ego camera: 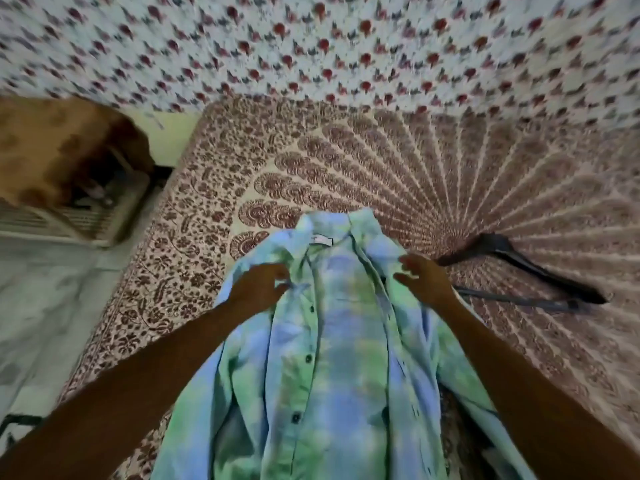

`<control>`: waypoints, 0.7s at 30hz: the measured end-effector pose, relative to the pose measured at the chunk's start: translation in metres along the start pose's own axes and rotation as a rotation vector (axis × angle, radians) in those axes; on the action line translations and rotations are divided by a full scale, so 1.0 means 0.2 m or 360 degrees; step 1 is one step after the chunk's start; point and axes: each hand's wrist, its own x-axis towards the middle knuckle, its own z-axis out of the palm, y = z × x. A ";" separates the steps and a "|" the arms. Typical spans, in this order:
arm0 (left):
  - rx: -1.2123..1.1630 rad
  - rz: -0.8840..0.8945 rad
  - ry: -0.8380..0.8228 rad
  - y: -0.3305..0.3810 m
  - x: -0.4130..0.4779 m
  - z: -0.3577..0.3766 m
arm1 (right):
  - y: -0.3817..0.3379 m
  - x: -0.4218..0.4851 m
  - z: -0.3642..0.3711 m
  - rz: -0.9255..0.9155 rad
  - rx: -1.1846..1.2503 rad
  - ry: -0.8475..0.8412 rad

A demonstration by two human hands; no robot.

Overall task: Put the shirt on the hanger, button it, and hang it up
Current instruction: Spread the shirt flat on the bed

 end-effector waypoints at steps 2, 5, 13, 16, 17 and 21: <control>0.0119 0.0044 -0.0151 -0.07 -0.22 0.20 | 0.13 -0.14 0.18 -0.0006 -0.0059 -0.0139; 0.0058 0.0153 -0.0299 -0.18 -0.49 0.47 | 0.35 -0.36 0.46 0.0216 0.0016 -0.0102; -0.0411 -0.0005 -0.0377 -0.09 -0.63 0.75 | 0.34 -0.47 0.64 0.0417 0.0103 0.0372; -0.0983 -0.0172 -0.0447 -0.04 -0.59 0.76 | 0.27 -0.45 0.68 0.0103 -0.0102 0.0027; -0.1113 -0.0168 -0.0625 -0.04 -0.62 0.78 | 0.26 -0.46 0.71 0.0075 -0.0286 -0.0195; -0.1106 -0.0303 -0.0107 -0.07 -0.80 0.67 | 0.14 -0.64 0.77 -0.0275 -0.0084 0.0125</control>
